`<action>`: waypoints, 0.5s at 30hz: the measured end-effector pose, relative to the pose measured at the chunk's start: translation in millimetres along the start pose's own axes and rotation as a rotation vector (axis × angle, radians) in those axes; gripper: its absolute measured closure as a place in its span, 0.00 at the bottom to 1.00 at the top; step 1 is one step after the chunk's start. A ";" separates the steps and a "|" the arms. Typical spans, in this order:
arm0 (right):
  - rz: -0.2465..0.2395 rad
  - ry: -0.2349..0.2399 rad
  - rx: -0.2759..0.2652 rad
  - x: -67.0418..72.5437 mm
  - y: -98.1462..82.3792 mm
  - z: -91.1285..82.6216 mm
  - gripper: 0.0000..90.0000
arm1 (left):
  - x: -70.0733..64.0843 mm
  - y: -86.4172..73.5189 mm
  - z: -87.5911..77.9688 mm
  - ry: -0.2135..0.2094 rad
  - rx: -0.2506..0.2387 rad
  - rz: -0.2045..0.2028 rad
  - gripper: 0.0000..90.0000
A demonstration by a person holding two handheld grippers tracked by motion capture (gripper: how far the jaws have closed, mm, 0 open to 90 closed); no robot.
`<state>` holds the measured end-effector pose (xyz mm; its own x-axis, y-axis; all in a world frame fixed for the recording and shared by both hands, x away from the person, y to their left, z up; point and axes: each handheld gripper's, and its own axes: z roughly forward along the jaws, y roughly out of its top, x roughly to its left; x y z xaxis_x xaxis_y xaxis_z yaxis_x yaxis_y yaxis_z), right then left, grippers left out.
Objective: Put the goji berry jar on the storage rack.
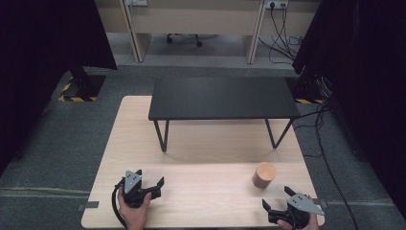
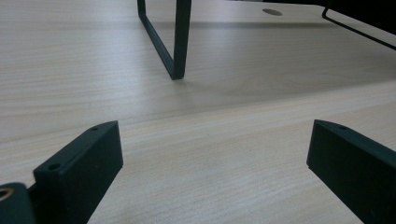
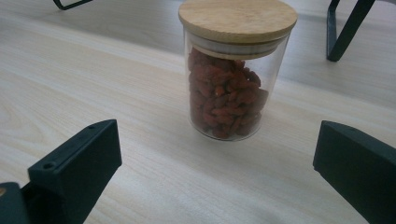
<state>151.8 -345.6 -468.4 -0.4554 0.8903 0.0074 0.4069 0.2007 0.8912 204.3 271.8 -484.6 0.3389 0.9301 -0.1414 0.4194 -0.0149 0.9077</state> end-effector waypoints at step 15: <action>0.057 -0.089 0.018 16.0 11.8 22.3 0.03 | -0.3 -0.7 -0.5 0.003 -0.004 -0.003 0.03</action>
<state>166.9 -319.9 -467.9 -0.3592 0.9331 0.0167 0.4445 0.1553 0.8822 203.5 271.7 -485.0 0.3350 0.9314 -0.1424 0.4167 -0.0109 0.9090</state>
